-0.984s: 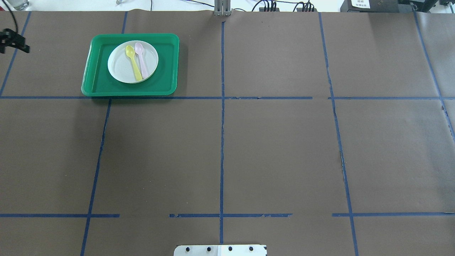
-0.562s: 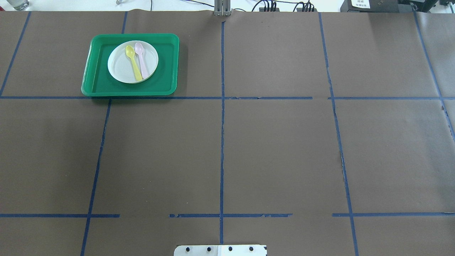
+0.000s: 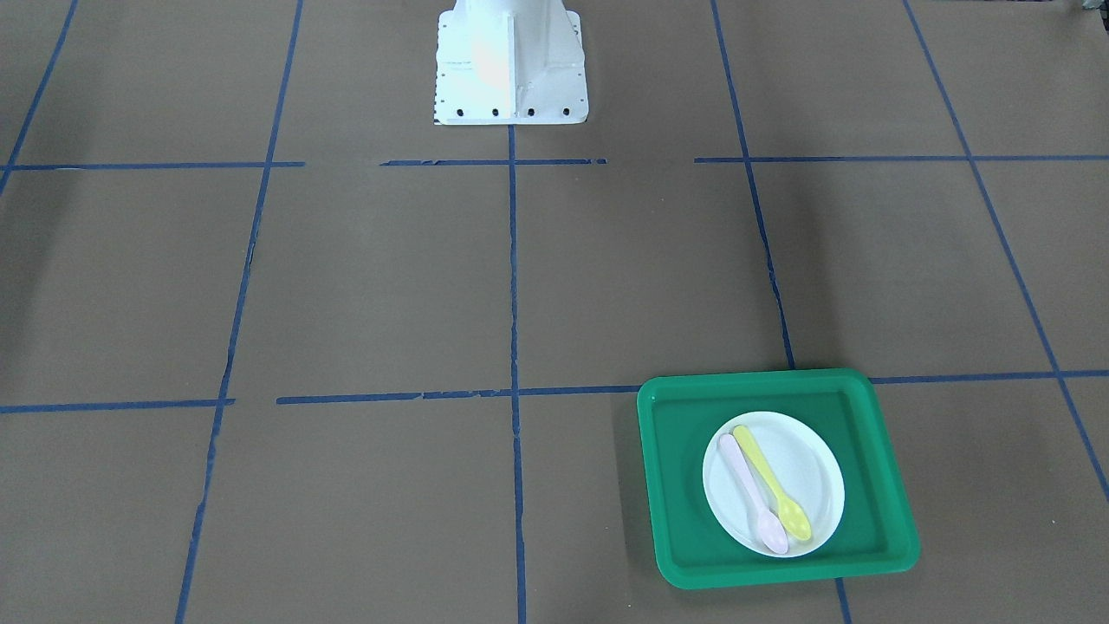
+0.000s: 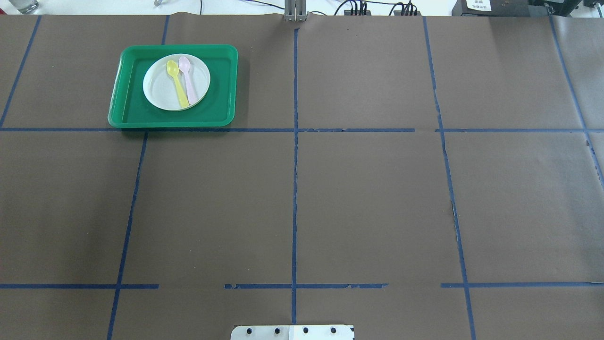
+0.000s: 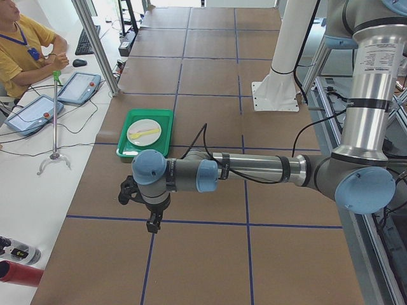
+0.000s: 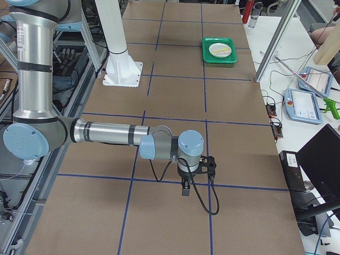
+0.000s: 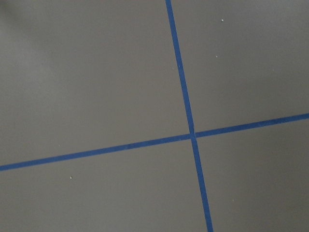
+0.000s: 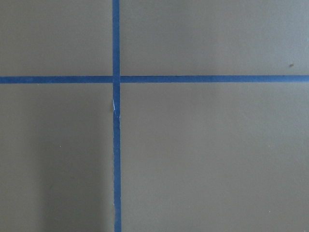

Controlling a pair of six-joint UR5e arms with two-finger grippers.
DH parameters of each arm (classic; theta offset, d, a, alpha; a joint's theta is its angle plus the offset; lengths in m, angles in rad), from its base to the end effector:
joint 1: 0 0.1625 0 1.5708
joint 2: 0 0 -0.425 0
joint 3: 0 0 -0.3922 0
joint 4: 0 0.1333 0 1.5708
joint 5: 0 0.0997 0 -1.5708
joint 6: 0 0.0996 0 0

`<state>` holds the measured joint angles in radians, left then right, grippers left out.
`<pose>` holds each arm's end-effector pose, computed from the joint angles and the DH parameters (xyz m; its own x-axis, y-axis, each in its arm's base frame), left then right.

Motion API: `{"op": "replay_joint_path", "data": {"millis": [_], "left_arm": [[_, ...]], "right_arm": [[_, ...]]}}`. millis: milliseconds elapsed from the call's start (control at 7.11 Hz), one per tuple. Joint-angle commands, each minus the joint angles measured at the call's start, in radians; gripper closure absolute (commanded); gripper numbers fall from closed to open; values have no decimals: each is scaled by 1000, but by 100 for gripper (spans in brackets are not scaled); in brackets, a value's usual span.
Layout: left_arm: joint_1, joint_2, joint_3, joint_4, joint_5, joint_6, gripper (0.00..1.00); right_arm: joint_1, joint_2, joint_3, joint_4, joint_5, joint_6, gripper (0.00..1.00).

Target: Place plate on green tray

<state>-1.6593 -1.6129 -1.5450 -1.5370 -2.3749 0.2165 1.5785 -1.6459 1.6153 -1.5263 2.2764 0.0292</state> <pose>-0.1063 -0.5011 0.6516 0.6928 0.1418 -0.7070 -0.0619 0.9886 0.1376 0.0723 -0.4603 0.6727 0.7607 0.0260 0.6486 -0.0299 0.9995 -0.0050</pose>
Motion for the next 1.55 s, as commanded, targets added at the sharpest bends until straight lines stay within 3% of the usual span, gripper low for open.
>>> {"op": "replay_joint_path", "data": {"millis": [0, 1406], "left_arm": [[1, 59, -7, 0, -9, 1, 0], [15, 15, -9, 2, -6, 1, 0]], "right_arm": [[0, 0, 0, 0, 0, 0, 0], [0, 0, 0, 0, 0, 0, 0]]}}
